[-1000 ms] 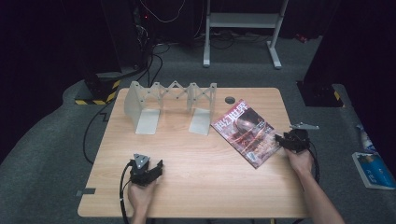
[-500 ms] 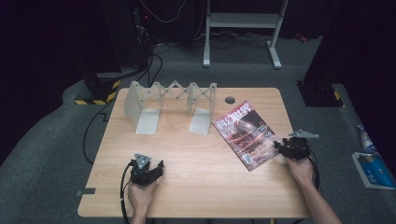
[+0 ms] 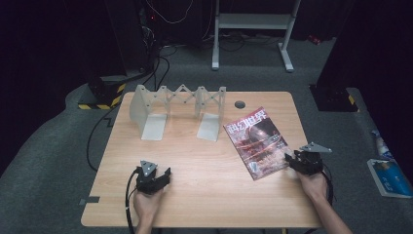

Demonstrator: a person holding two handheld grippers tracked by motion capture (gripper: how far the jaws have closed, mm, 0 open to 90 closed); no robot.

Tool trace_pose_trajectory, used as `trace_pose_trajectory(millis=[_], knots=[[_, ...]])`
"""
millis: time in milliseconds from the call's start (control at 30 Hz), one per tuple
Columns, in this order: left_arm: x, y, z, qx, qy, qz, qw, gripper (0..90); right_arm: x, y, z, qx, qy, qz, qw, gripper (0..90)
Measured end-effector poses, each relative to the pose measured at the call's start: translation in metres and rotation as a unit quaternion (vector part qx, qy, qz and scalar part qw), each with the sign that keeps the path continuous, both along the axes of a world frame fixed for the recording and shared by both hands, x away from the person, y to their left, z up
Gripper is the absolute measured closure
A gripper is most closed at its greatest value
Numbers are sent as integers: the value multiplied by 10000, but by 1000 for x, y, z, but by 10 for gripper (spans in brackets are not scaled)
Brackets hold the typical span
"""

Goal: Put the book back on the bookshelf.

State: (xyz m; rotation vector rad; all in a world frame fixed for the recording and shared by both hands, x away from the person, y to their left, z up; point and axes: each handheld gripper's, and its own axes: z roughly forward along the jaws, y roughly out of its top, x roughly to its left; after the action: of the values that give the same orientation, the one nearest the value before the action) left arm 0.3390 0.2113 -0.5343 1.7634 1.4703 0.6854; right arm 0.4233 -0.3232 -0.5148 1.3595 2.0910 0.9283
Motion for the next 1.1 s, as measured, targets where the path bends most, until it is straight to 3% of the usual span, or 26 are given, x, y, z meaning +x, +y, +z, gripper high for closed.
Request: trace_pose_trajectory(millis=[567, 933, 1100], knots=[[3, -3, 2, -79, 64, -173, 9998, 414, -30, 11, 0, -60, -42, 67, 10000, 536], [4, -18, 4, -393, 92, -421, 9983, 420, -48, 18, -2, -9, -117, 97, 9999, 535], [6, -29, 8, -272, 148, -619, 9976, 420, -53, 20, -2, 8, -133, 134, 9998, 534]])
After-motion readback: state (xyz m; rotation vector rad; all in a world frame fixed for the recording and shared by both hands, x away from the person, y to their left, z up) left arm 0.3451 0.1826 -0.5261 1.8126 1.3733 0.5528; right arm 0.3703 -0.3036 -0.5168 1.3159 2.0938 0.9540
